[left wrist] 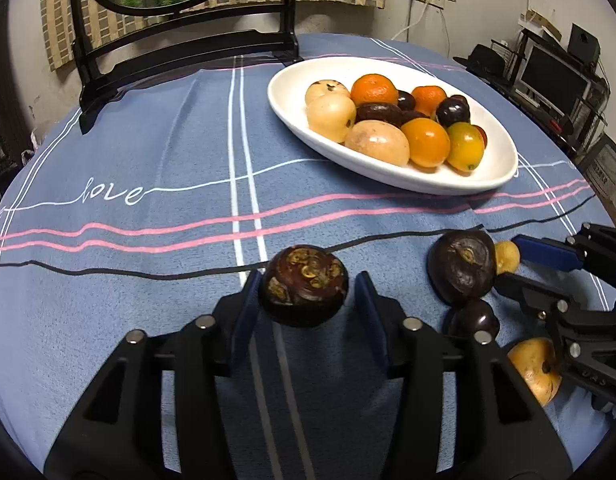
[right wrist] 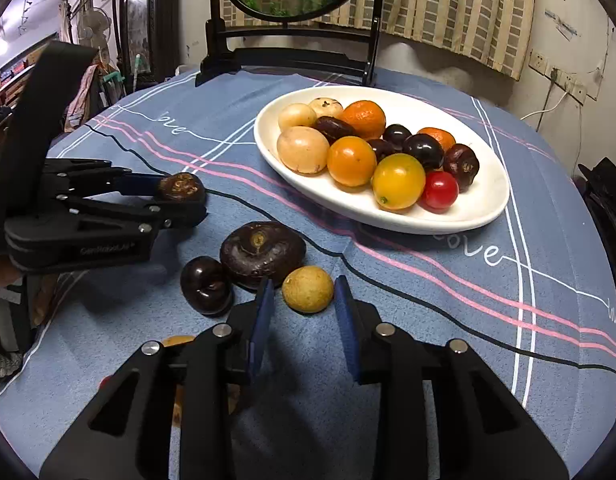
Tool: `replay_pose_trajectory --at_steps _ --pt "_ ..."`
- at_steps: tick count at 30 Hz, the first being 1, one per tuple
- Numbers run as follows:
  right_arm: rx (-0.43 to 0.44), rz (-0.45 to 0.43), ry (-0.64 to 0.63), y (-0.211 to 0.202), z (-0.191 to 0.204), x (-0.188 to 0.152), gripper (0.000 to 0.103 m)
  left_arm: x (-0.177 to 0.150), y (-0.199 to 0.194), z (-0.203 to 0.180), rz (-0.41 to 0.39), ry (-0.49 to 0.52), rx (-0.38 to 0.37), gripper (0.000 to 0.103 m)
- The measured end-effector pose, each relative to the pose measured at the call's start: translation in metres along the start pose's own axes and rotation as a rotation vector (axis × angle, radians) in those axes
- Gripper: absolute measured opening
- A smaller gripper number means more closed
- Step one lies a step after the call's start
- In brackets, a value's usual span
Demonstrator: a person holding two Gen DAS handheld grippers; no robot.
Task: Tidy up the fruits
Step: 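Carry the dark fruit to the plate with left tool while right tool grasps a yellow fruit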
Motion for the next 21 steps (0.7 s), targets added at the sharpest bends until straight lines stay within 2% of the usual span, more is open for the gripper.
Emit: replay_pose_trajectory --at_steps 6,9,18,21 --pt "0.012 0.014 0.023 0.003 -0.004 -0.001 0.027 0.0 0.0 0.001 -0.002 -0.003 -0.01 0.053" --pt "0.016 0.011 0.029 0.002 -0.005 0.0 0.027 0.0 -0.002 0.005 -0.012 -0.027 -0.013 0.043" --pt "0.046 0.005 0.089 -0.001 -0.016 -0.002 0.027 0.001 -0.006 0.009 -0.03 -0.05 -0.024 0.043" --pt "0.028 -0.061 0.123 -0.022 -0.029 0.003 0.027 0.004 -0.021 0.003 -0.072 -0.031 -0.025 0.044"
Point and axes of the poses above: each gripper's, at about its wrist camera, not at the fingertips, and y roughly the way its jaws point, z to its left, x to its top, the point moved 3 cm from there along y, roughly the way its jaws point, and after that the axes turned 1 degree about x, right-handed, at the moved point
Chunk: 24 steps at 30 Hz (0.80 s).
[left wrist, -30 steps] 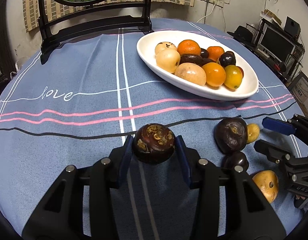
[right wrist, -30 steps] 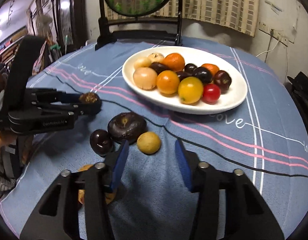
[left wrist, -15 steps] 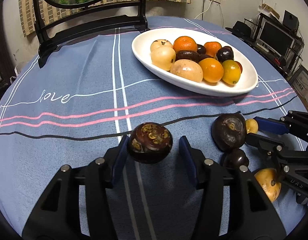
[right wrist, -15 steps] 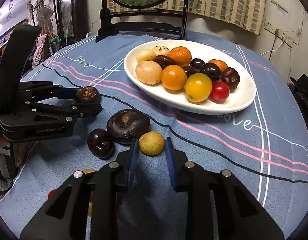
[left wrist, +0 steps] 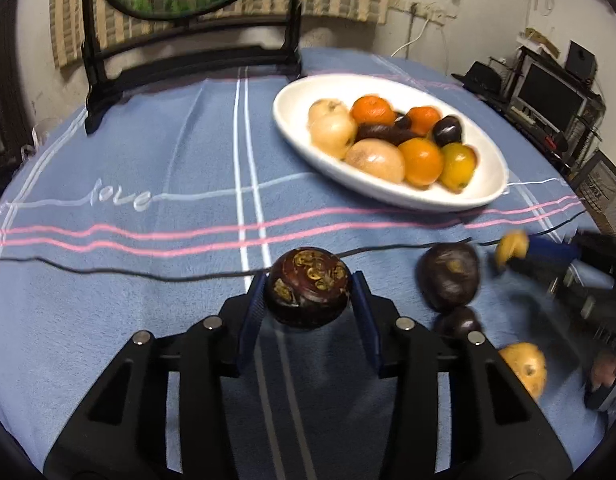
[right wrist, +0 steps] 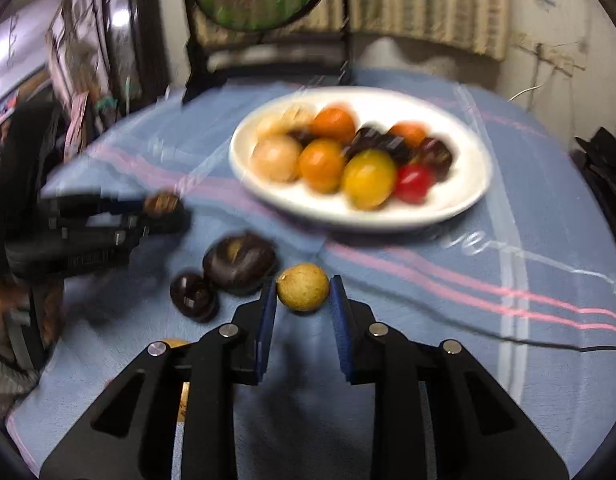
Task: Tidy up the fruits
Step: 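Carry the dark fruit to the plate with left tool while right tool grasps a yellow fruit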
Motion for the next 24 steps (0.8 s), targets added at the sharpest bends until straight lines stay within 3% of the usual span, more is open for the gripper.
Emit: replay_pose_trajectory --at_steps 5,11,14,18,24 --pt "-0.006 -0.232 0.164 -0.069 -0.039 0.03 0.027 0.034 -0.031 -0.024 -0.088 0.071 0.007 0.044" --pt "-0.026 -0.331 0.171 -0.09 -0.055 0.088 0.027 0.103 -0.033 -0.044 -0.164 0.079 -0.011 0.044" --pt "-0.005 -0.32 0.165 -0.062 -0.051 0.107 0.027 0.122 -0.008 -0.037 -0.143 0.029 -0.037 0.044" --pt "0.031 -0.231 0.171 0.0 -0.048 0.118 0.027 0.138 0.044 -0.02 -0.082 -0.029 -0.015 0.044" --pt "0.001 -0.143 0.119 0.052 -0.048 0.121 0.027 0.159 0.092 -0.008 -0.056 -0.071 -0.048 0.044"
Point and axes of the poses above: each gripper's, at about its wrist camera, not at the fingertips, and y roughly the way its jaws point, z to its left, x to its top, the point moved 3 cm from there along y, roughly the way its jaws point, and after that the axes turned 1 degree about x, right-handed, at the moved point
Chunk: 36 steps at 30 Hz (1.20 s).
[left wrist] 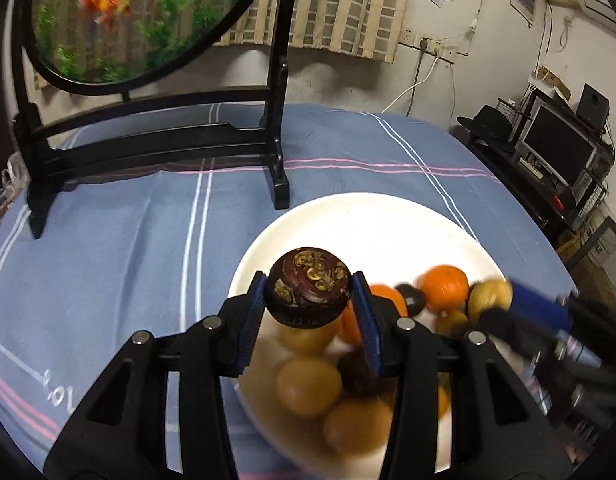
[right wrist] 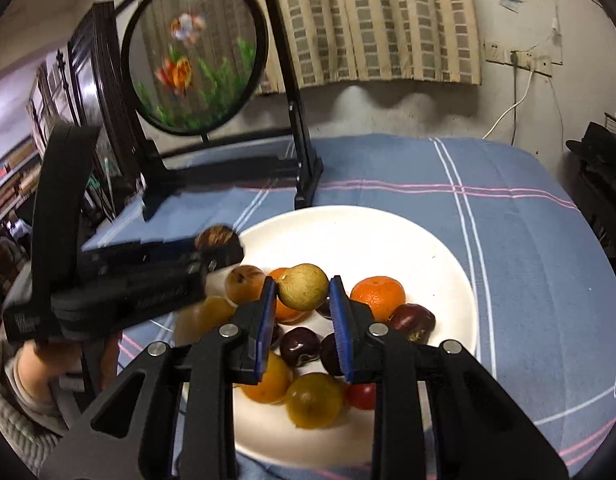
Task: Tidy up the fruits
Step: 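Carry the dark fruit to the plate with left tool while right tool grasps a yellow fruit, then open both tools over the plate and withdraw toward the pile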
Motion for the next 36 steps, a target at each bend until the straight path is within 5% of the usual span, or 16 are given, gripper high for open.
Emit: replay_pose_trajectory --at_steps 3,4,5,6,12,14,17,25,29,36 --pt "-0.031 0.011 -0.021 0.01 -0.001 -0.002 0.032 0.002 0.015 0.001 0.009 -0.009 -0.022 0.044" --pt "-0.035 0.018 -0.028 0.012 -0.002 -0.003 0.04 0.0 0.018 0.002 0.016 -0.009 -0.025 0.049" --pt "-0.049 0.026 -0.034 0.013 -0.002 -0.003 0.069 -0.001 0.021 0.002 0.028 -0.006 -0.029 0.064" --pt "-0.08 0.02 -0.04 0.012 -0.003 -0.003 0.078 -0.002 0.02 0.003 0.023 -0.009 -0.034 0.07" --pt "-0.1 -0.178 -0.034 -0.039 -0.003 0.011 0.078 0.005 -0.009 0.013 -0.027 -0.041 -0.05 0.075" --pt "-0.094 -0.245 -0.044 -0.065 0.004 0.017 0.079 0.004 -0.027 0.015 -0.05 -0.05 -0.045 0.084" --pt "-0.068 -0.306 -0.066 -0.103 0.019 0.021 0.102 0.0 -0.055 0.017 -0.061 -0.066 -0.031 0.088" --pt "-0.074 -0.321 0.002 -0.15 0.017 -0.032 0.102 -0.087 -0.122 0.015 -0.063 0.018 0.055 0.097" --pt "-0.069 -0.21 0.161 -0.143 -0.012 -0.081 0.102 -0.132 -0.126 0.014 -0.014 -0.014 0.026 0.097" --pt "-0.062 -0.147 0.301 -0.135 -0.034 -0.094 0.102 -0.162 -0.121 -0.018 0.017 0.131 0.061 0.098"
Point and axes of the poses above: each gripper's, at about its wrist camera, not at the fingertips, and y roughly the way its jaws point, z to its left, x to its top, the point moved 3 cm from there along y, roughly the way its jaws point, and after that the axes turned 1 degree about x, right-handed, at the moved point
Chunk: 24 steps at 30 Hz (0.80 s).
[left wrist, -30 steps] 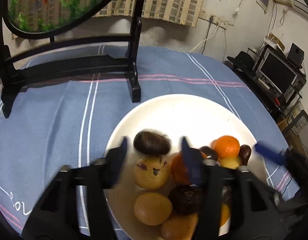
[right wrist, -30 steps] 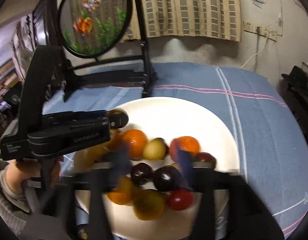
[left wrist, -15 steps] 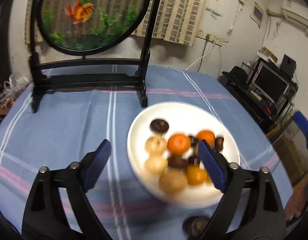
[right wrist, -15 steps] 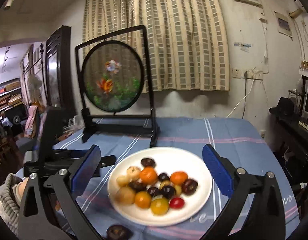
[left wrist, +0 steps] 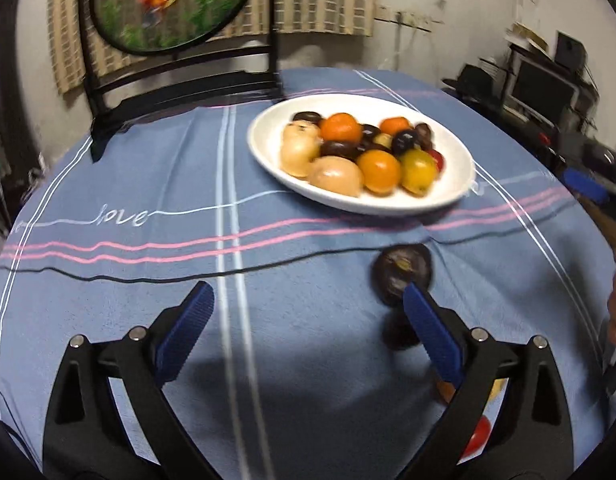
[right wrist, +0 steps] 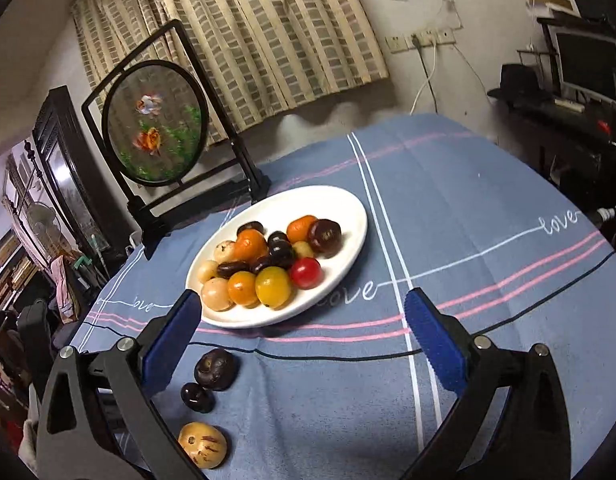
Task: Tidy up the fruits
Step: 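Open both tools over the plate and withdraw toward the pile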
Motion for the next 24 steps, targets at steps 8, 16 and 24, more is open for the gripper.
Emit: replay_pose_trajectory --at_steps 8,16,24 --pt "0.004 0.037 0.01 0.006 0.002 -0.002 0.102 -0.009 0.008 -0.023 0.041 0.094 -0.029 0.099" --pt "0.011 0.029 0.01 0.003 0.0 0.001 0.102 -0.005 -0.006 0.021 0.004 0.024 0.118 0.101" --pt "0.031 0.032 0.009 0.001 0.004 0.0 0.102 -0.013 -0.032 0.067 -0.081 -0.138 0.097 0.101"
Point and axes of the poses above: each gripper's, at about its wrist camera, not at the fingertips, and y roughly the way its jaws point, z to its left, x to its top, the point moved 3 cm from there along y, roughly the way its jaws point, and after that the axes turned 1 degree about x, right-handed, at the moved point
